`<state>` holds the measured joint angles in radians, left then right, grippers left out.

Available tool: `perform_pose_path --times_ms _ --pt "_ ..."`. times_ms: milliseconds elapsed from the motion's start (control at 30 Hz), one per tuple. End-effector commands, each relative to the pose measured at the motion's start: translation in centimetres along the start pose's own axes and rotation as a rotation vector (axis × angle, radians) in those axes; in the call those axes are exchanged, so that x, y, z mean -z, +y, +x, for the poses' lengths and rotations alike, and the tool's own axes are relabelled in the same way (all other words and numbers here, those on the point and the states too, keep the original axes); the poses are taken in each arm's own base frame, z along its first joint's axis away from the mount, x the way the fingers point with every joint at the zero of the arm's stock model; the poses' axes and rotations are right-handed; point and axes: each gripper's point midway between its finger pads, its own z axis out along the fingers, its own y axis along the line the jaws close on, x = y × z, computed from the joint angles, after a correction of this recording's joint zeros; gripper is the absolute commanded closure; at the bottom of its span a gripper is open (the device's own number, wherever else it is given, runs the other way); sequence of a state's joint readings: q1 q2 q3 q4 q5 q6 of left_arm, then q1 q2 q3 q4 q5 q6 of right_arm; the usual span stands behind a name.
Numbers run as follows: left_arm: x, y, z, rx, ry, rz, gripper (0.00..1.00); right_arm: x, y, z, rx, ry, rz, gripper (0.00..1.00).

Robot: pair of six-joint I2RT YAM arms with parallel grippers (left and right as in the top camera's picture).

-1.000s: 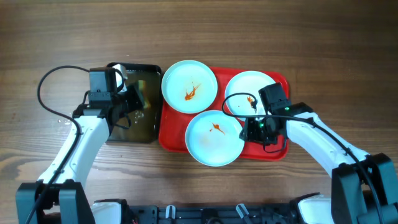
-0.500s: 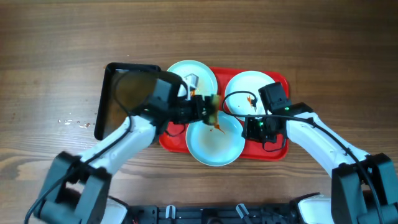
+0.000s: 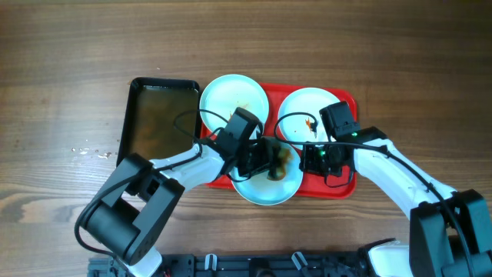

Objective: Clean dirty plates on tray and stack at the side
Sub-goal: 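Lift the wet sponge with the left gripper and carry it to the front plate, then scrub the front plate with the sponge while the right gripper holds it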

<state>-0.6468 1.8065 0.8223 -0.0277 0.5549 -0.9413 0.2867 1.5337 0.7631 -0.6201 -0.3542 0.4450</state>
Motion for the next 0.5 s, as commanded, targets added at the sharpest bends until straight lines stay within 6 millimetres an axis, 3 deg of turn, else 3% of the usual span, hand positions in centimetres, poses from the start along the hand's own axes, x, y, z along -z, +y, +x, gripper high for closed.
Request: perform_pose_path --times_ms 0,100,233,467 --pt "0.3 2.8 -1.7 0.058 -0.074 -0.099 0.96 0.0 0.1 -0.5 0.007 -0.011 0.014 0.93" --pt "1.0 3.6 -2.7 0.051 -0.122 -0.135 0.96 0.0 0.1 -0.5 0.007 -0.01 0.014 0.93" --pt "3.4 4.6 -4.0 0.072 -0.222 -0.217 0.96 0.0 0.1 -0.5 0.007 -0.011 0.014 0.93" --pt "6.5 3.9 -3.0 0.036 -0.248 -0.251 0.96 0.0 0.0 -0.5 0.006 -0.01 0.014 0.9"
